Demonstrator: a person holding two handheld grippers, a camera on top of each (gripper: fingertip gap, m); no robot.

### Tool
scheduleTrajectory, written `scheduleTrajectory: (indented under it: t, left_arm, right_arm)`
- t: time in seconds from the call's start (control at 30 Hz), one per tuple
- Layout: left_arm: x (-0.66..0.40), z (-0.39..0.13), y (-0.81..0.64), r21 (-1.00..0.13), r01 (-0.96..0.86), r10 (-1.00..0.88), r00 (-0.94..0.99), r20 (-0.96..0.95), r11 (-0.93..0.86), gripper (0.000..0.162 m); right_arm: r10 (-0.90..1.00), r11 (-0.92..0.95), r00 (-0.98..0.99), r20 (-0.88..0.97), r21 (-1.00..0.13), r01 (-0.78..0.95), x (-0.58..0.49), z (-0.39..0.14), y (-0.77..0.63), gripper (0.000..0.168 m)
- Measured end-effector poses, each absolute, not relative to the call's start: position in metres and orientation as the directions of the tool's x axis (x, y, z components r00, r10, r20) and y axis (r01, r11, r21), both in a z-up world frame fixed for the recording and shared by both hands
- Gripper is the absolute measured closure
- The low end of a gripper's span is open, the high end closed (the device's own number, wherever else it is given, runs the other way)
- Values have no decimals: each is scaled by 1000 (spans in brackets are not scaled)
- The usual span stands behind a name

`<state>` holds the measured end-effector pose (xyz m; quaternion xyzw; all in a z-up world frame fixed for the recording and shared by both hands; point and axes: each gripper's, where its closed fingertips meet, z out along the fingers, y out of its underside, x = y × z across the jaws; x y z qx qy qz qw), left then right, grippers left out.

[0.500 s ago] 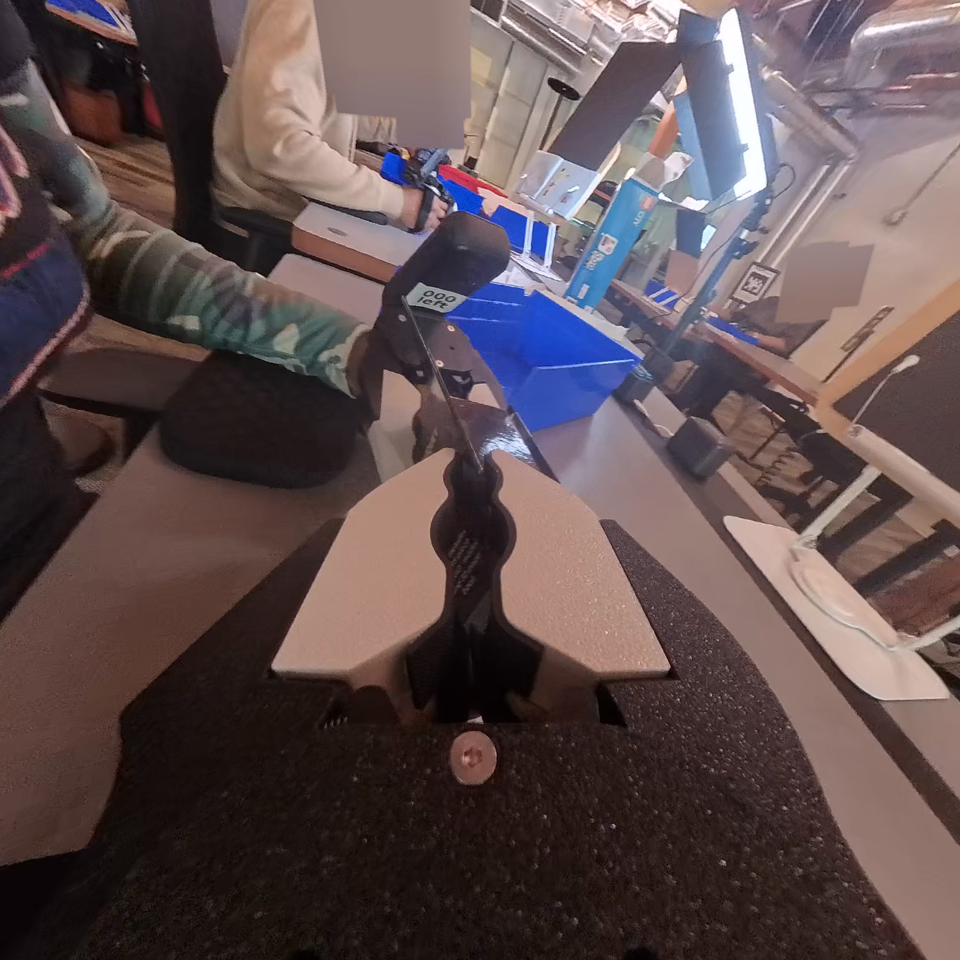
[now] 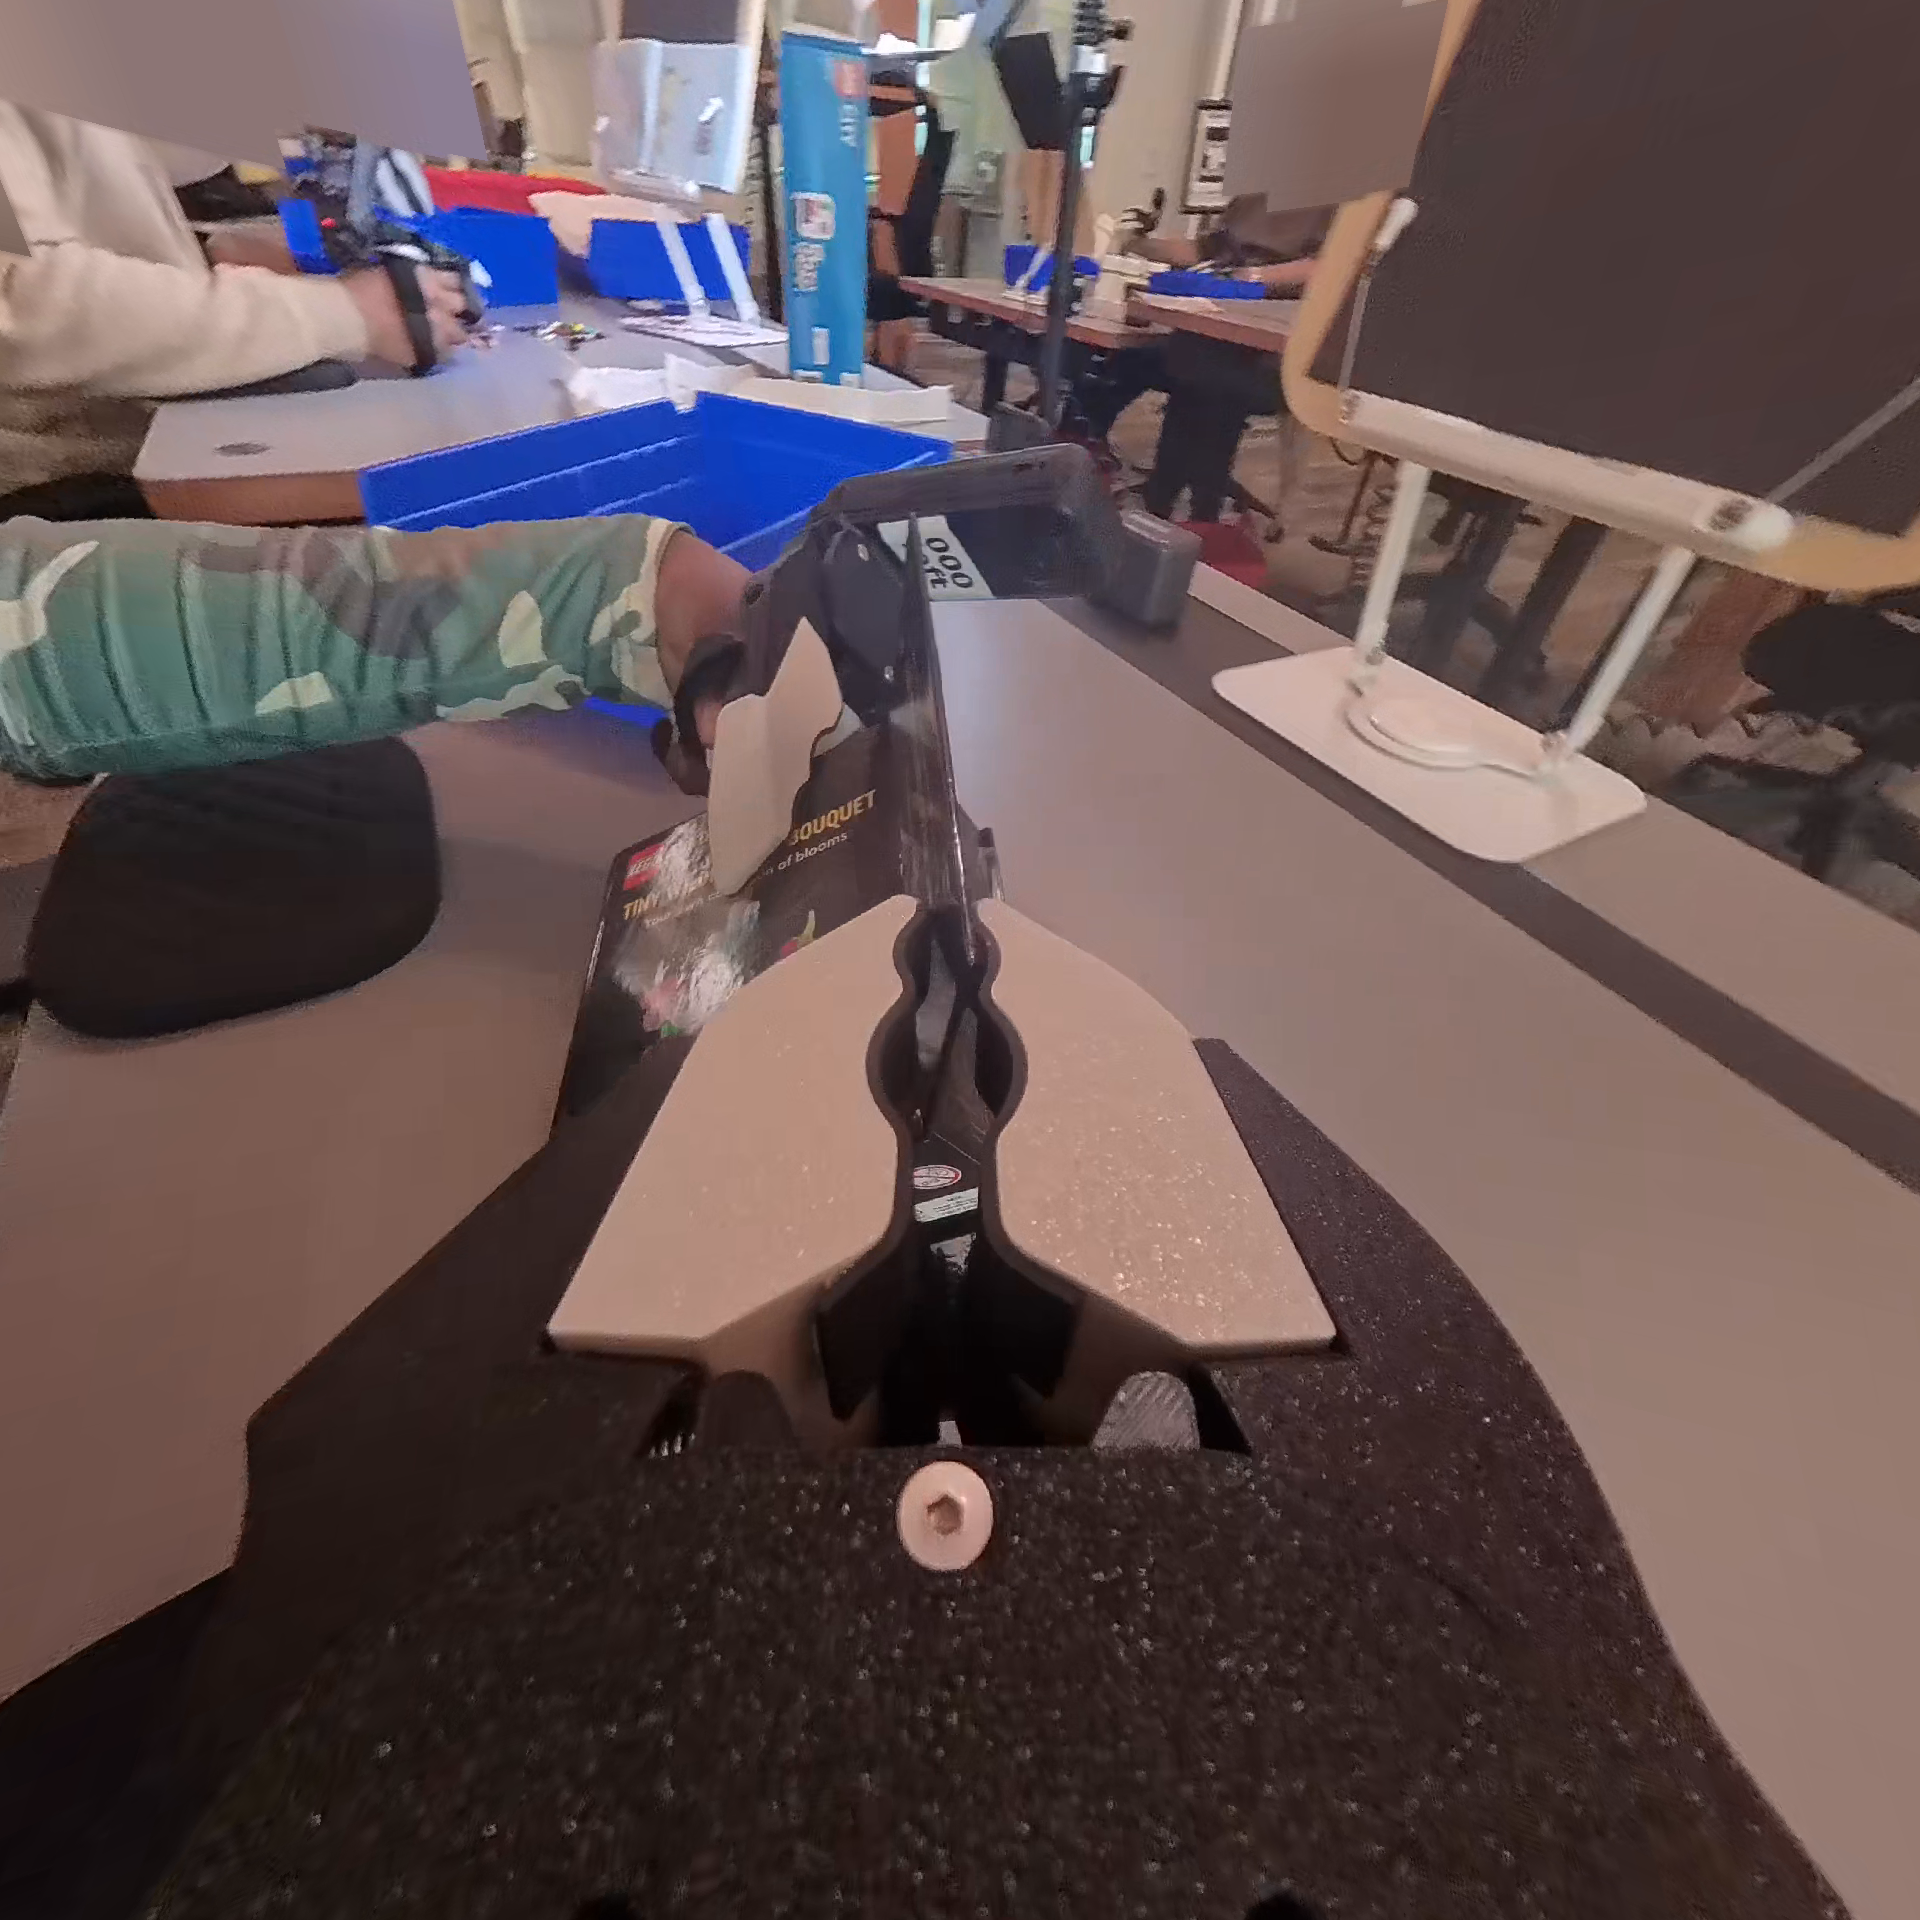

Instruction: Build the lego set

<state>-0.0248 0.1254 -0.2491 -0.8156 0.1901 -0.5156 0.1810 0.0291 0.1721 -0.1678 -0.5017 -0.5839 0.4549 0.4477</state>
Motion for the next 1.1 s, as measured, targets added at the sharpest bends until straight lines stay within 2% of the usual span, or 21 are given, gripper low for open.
scheduleTrajectory:
  t: [0.13, 0.23, 0.33, 0.43, 0.53, 0.6, 0.7, 0.8, 0.9, 0.97, 1.03, 1.1]
  left_arm:
    - [-20, -251, 143, -420, -297, -504, 321, 802, -858, 80]
    - [-21, -256, 142, -377, -508, -542, 226, 809, -774, 81]
    - [-30, -266, 131, -180, -727, -459, 204, 865, -662, 82]
    - [-33, -274, 142, -46, -807, -454, 282, 845, -588, 86]
    - [-29, -275, 155, -21, -822, -485, 314, 816, -569, 87]
    - [-26, -276, 168, -63, -801, -533, 336, 777, -596, 87]
    - [-27, -274, 182, -157, -776, -621, 346, 703, -611, 84]
    - [-36, -268, 199, -289, -734, -739, 408, 537, -615, 80]
    - [-48, -243, 225, -525, -626, -804, 550, 227, -577, 73]
    - [-57, -212, 232, -698, -521, -743, 669, 24, -491, 71]
    - [-57, -176, 216, -852, -390, -663, 745, -69, -350, 72]
    - [-53, -146, 186, -935, -298, -606, 785, -127, -191, 82]
  right_arm:
    - [1000, 12, -19, 9, -984, 177, 42, -174, 184, 163]
    - [999, -37, 0, -37, -984, 172, 46, -175, 182, 163]
    - [997, -41, 71, -25, -973, 225, 48, -185, 182, 163]
    - [991, -55, 132, -23, -968, 244, 54, -192, 184, 163]
    - [981, -91, 190, -40, -960, 266, 65, -201, 190, 162]
    - [972, -97, 234, -26, -950, 295, 72, -210, 197, 161]
    - [969, -132, 235, -72, -959, 250, 76, -207, 195, 160]
    - [963, -133, 259, -67, -959, 249, 79, -207, 194, 160]
    - [957, -113, 289, -33, -958, 265, 79, -207, 194, 160]
    - [951, -110, 307, -27, -960, 257, 78, -199, 190, 161]
    - [946, -95, 325, -15, -968, 232, 76, -183, 184, 161]
    - [942, -51, 335, 26, -975, 218, 72, -165, 173, 160]
